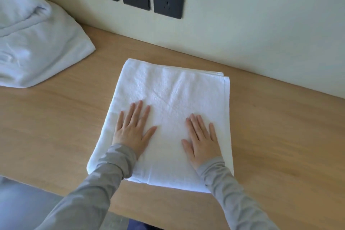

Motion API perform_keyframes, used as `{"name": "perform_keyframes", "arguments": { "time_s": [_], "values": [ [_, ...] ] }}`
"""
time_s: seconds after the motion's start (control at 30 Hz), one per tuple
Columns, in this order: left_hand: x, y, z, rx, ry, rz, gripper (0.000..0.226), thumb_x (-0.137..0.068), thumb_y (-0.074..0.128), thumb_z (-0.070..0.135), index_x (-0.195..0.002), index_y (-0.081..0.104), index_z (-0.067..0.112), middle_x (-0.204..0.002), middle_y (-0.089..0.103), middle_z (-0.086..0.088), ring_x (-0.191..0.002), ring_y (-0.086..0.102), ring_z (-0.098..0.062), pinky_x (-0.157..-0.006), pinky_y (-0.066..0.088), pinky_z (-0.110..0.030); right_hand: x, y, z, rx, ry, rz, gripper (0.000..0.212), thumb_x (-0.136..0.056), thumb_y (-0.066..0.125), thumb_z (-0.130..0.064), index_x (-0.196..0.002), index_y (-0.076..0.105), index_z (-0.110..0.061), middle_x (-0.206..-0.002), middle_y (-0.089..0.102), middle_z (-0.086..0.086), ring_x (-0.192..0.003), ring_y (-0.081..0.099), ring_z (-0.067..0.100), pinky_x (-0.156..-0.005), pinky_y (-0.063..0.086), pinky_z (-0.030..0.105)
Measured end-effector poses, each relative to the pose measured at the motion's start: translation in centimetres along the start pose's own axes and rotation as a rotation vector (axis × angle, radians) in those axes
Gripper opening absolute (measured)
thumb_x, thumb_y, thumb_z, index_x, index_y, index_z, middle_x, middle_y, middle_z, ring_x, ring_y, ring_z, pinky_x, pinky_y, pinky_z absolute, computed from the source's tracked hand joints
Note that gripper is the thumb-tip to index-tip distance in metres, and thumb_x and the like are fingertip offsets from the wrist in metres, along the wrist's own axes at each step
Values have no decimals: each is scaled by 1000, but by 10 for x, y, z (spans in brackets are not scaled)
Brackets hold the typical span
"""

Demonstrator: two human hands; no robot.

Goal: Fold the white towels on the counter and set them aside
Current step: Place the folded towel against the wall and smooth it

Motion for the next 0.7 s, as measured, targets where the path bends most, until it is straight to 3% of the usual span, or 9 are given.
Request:
{"name": "perform_keyframes", "arguments": {
  "time_s": [0.1,0.23,0.33,0.43,0.5,0.57,0.6,0.63,0.7],
  "values": [
    [2,-4,0,19,32,-48,77,-75,-18,72,-142,-23,34,-151,-27,11,-140,-25,-10,-116,-13,-35,6,-7,0,-24,-46,-29,67,-92,20,-51,-147,16,-13,-156,8,1,-145,4,21,-116,-2,43],
    [31,-16,-17,21,151,-136,84,-73,-14,77,-144,-17,32,-153,-22,12,-141,-21,-8,-115,-13,-29,38,-11,10,25,-194,-139,81,-88,19,-66,-148,9,-12,-157,-3,2,-145,-4,24,-115,-2,44],
    [68,-23,-34,-77,205,-193,91,-71,-7,84,-145,-13,32,-154,-21,11,-143,-17,-8,-115,-15,-30,68,-12,15,145,-247,-221,100,-76,32,-77,-148,18,-9,-157,11,8,-145,7,30,-109,10,49],
    [96,-24,-49,-140,222,-273,108,-66,27,89,-145,-16,30,-153,-24,10,-140,-26,-8,-115,-16,-34,85,-14,18,230,-263,-266,118,-57,50,-82,-146,25,-9,-154,24,10,-142,18,27,-106,19,56],
    [104,-27,-56,-150,223,-315,122,-61,54,80,-145,-16,27,-151,-27,9,-141,-23,-13,-117,-8,-36,87,-18,22,246,-253,-269,124,-43,68,-77,-143,34,-11,-149,35,10,-137,33,29,-107,30,59],
    [106,-37,-54,-173,258,-288,129,-56,74,65,-149,-6,24,-156,-11,2,-145,-2,-22,-116,13,-35,87,-22,23,225,-233,-256,121,-35,81,-64,-137,44,-11,-143,44,10,-130,45,28,-104,37,55],
    [106,-44,-52,-203,286,-274,132,-48,84,56,-150,8,21,-156,10,-2,-142,20,-25,-111,30,-36,88,-23,23,220,-222,-242,117,-33,86,-56,-134,49,-10,-141,48,10,-127,48,28,-101,41,54],
    [105,-50,-50,-231,304,-253,133,-36,91,48,-147,23,17,-150,33,-5,-132,42,-25,-99,45,-35,89,-23,23,212,-213,-223,114,-31,88,-49,-132,52,-10,-138,50,10,-125,51,28,-97,45,53],
    [102,-57,-48,-248,333,-159,130,-19,94,39,-134,39,18,-132,57,-5,-111,62,-21,-78,57,-32,90,-21,21,208,-194,-198,113,-24,90,-39,-127,57,-8,-133,55,10,-120,55,29,-90,50,52]
  ]
}}
Point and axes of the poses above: each hand's wrist, its own x-axis away from the middle knuckle, its own y-axis out of the palm, z = x × y, the point moved 4 cm from there along -x, towards the middle knuckle
